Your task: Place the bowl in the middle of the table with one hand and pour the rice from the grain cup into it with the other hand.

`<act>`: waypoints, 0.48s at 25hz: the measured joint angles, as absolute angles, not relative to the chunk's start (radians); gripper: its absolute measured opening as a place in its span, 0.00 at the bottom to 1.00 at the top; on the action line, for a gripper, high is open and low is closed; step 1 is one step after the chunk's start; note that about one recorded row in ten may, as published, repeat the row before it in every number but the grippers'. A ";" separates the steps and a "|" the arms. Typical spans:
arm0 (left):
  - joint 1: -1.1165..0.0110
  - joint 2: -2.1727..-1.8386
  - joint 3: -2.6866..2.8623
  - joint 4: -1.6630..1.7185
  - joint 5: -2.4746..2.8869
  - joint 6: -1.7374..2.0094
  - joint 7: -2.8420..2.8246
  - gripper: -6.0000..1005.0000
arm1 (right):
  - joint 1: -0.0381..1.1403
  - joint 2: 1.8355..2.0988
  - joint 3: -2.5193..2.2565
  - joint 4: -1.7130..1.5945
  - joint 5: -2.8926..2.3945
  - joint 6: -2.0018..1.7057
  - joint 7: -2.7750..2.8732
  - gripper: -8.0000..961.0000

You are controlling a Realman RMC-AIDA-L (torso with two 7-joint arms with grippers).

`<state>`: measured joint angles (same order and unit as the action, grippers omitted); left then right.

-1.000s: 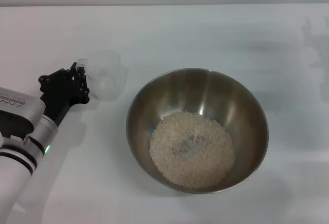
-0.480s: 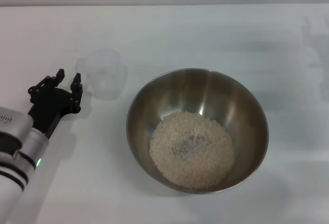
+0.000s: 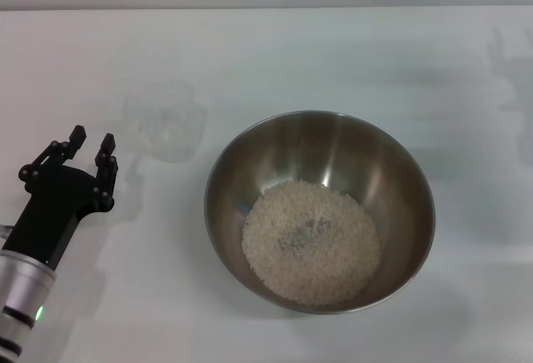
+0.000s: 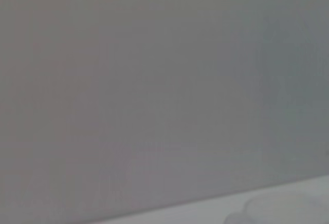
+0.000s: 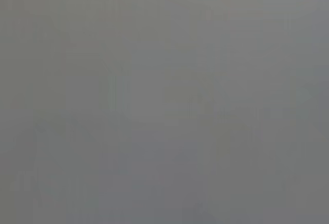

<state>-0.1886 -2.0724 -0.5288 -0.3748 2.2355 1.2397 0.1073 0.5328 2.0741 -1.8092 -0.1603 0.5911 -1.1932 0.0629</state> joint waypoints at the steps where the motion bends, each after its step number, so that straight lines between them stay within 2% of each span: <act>1: -0.189 -2.072 -0.529 -0.375 2.236 1.240 0.107 0.42 | 0.533 2.075 -1.812 -0.160 0.590 -1.189 0.063 0.52; 12: -0.175 -2.072 -0.503 -0.360 2.235 1.362 0.009 0.49 | 0.533 2.077 -1.817 -0.166 0.587 -1.157 0.086 0.52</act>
